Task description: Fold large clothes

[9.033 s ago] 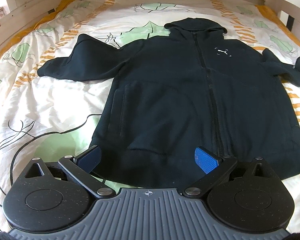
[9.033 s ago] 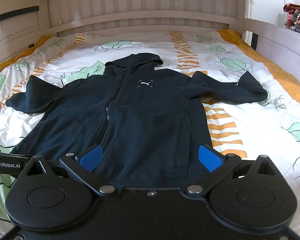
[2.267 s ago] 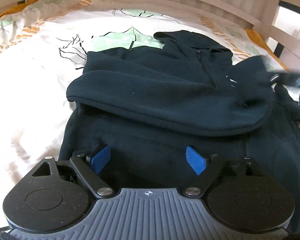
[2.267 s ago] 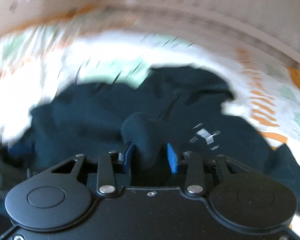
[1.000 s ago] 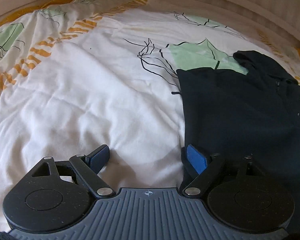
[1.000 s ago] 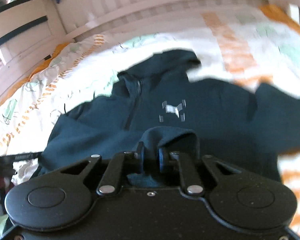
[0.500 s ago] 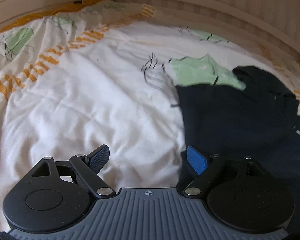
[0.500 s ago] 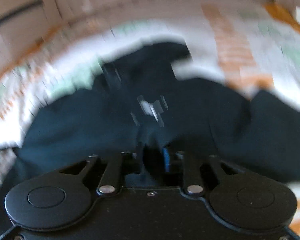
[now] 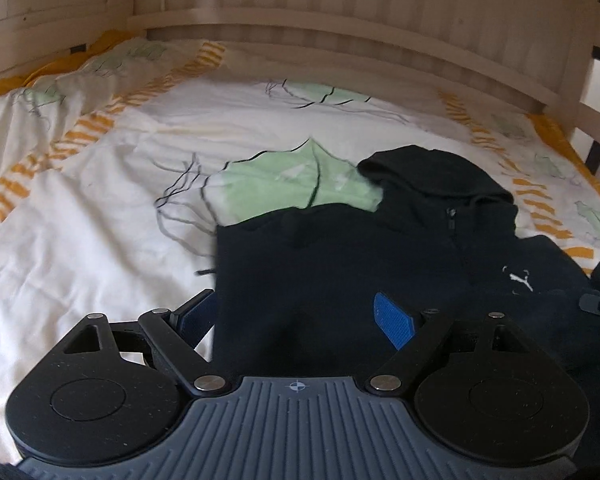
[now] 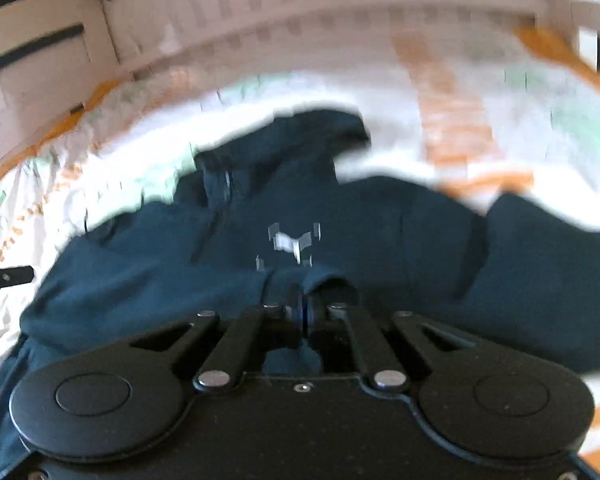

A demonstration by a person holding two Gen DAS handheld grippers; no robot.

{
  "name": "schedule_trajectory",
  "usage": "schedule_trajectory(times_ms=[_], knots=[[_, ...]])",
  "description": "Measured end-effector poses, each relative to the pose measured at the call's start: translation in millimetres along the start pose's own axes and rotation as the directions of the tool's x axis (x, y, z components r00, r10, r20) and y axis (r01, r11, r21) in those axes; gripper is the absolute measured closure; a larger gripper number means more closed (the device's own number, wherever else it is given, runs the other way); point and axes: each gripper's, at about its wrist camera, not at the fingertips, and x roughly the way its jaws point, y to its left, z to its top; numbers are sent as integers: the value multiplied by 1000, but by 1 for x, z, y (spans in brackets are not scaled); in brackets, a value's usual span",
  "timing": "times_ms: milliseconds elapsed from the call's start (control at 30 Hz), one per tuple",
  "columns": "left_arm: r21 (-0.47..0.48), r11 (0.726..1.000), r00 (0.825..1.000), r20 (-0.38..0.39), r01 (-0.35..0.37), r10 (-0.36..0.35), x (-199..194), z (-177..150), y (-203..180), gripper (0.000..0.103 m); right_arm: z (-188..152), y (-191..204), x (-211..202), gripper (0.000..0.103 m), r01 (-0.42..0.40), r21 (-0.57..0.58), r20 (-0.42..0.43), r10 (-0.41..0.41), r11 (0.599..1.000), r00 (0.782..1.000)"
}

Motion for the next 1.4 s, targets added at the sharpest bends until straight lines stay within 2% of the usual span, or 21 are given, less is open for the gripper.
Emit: schedule_trajectory(times_ms=[67, 133, 200, 233, 300, 400, 600, 700, 1167, 1200, 1300, 1400], knots=[[5, 1000, 999, -31, -18, 18, 13, -4, -6, 19, -1, -6, 10, 91, 21, 19, -42, -21, 1000, 999], [14, 1000, 997, -74, -26, 27, 28, -12, -11, 19, -9, -10, 26, 78, 68, 27, -128, -64, 997, 990], [49, 998, 993, -108, -49, 54, 40, -22, -15, 19, -17, -12, 24, 76, 66, 33, -94, -63, 997, 994], [88, 994, 992, -103, -63, 72, 45, -29, -19, 17, -20, -12, 22, 66, 66, 40, -84, -63, 997, 995], [161, 982, 993, -37, -101, 108, 46, -42, -27, 12, -24, -11, 21, 42, 67, 36, -72, -64, 997, 995], [191, 972, 990, 16, -138, 138, 43, -51, -33, 11, -32, -7, 18, 41, 75, 8, -36, -75, 997, 997], [146, 982, 992, 5, -123, 124, 46, -50, -26, 3, -37, -4, 19, 40, 86, 4, 7, -86, 996, 996], [154, 978, 990, 12, -140, 140, 49, -51, -29, 0, -39, -2, 20, 39, 96, -5, 14, -96, 995, 995], [158, 976, 989, 5, -148, 149, 52, -51, -30, 0, -42, -4, 20, 37, 83, 12, 22, -83, 996, 996], [158, 977, 989, 1, -146, 147, 51, -50, -30, 0, -42, -5, 19, 36, 77, 17, 21, -77, 997, 997], [173, 975, 989, -22, -142, 148, 47, -41, -31, 2, -36, -7, 12, 18, 6, 23, -7, -6, 1000, 1000], [187, 974, 991, -15, -130, 136, 33, -34, -40, 3, -32, -5, -7, 16, -27, -5, -26, 27, 1000, 999]])
